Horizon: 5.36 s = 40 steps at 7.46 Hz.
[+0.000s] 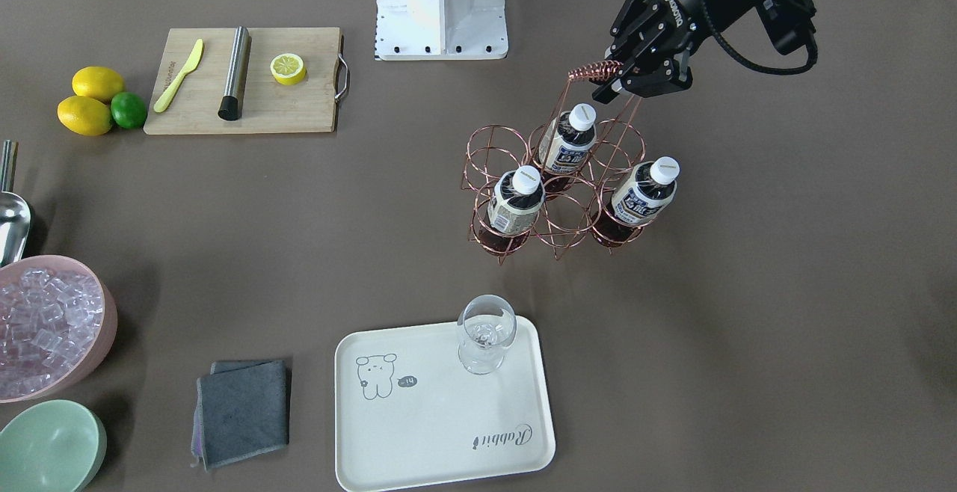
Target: Take tea from basket to plate
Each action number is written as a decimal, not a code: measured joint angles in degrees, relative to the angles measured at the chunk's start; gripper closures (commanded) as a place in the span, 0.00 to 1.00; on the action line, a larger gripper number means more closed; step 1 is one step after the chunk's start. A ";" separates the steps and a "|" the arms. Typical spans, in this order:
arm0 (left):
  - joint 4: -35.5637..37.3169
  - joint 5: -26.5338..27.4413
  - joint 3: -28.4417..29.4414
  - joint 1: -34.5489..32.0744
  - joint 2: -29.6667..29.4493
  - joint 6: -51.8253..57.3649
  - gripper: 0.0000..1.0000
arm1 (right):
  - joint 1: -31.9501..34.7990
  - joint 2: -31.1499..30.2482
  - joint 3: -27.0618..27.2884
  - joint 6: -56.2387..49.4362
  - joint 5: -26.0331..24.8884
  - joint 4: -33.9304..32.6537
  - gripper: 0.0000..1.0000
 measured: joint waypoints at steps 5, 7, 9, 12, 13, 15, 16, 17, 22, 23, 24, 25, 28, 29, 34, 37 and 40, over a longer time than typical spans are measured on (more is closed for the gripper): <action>-1.51 0.66 -0.07 3.23 -2.56 -3.16 1.00 | 0.07 -0.68 1.39 -0.06 -0.26 -0.27 0.00; -3.59 0.85 0.52 4.77 -2.93 -3.80 1.00 | 0.13 -1.17 1.50 -0.24 -0.44 -0.24 0.00; -6.97 0.90 1.23 5.79 -2.81 -5.21 1.00 | 0.19 -1.34 1.45 -0.37 -0.54 -0.24 0.00; -11.65 3.04 1.94 8.34 -2.99 -8.10 1.00 | 0.22 -2.02 1.37 -0.41 -0.31 -0.35 0.00; -13.84 6.08 2.17 10.14 -3.02 -10.16 1.00 | 0.23 -2.32 1.34 -0.41 -0.09 -0.39 0.00; -17.80 11.92 2.75 13.52 -3.04 -12.41 1.00 | 0.24 -2.53 1.34 -0.40 0.08 -0.37 0.00; -19.47 13.08 3.46 14.42 -3.08 -12.77 1.00 | 0.24 -2.47 1.35 -0.40 0.10 -0.34 0.00; -20.40 13.51 3.95 14.78 -3.19 -12.94 1.00 | 0.24 -2.34 1.36 -0.40 0.05 -0.28 0.00; -23.39 16.81 5.64 17.26 -3.84 -14.53 1.00 | 0.24 -1.69 2.30 0.07 -0.03 -0.11 0.00; -24.46 17.03 6.36 17.43 -3.84 -14.75 1.00 | 0.24 -1.65 2.81 0.20 -0.03 -0.07 0.00; -25.00 17.14 6.74 17.48 -3.84 -14.97 1.00 | 0.24 -1.63 3.19 0.31 0.04 -0.02 0.00; -25.25 17.51 6.95 17.55 -3.83 -15.10 1.00 | 0.24 -1.65 3.42 0.37 0.26 0.05 0.00; -25.68 17.85 7.14 17.60 -3.83 -15.24 1.00 | 0.24 -1.51 5.11 0.61 2.50 0.15 0.00; -25.80 17.86 7.16 17.61 -3.80 -15.25 1.00 | 0.16 -0.36 5.17 1.37 3.28 0.18 0.00; -26.87 17.87 7.24 17.61 -3.17 -15.34 1.00 | -10.13 17.11 5.30 32.03 4.74 -0.20 0.00; -27.48 17.87 7.83 17.74 -3.08 -15.42 1.00 | -16.70 31.84 -1.36 48.71 1.89 -2.95 0.00; -27.72 17.87 8.02 17.77 -3.03 -15.49 1.00 | -22.04 48.44 -12.37 54.50 -1.52 -9.69 0.00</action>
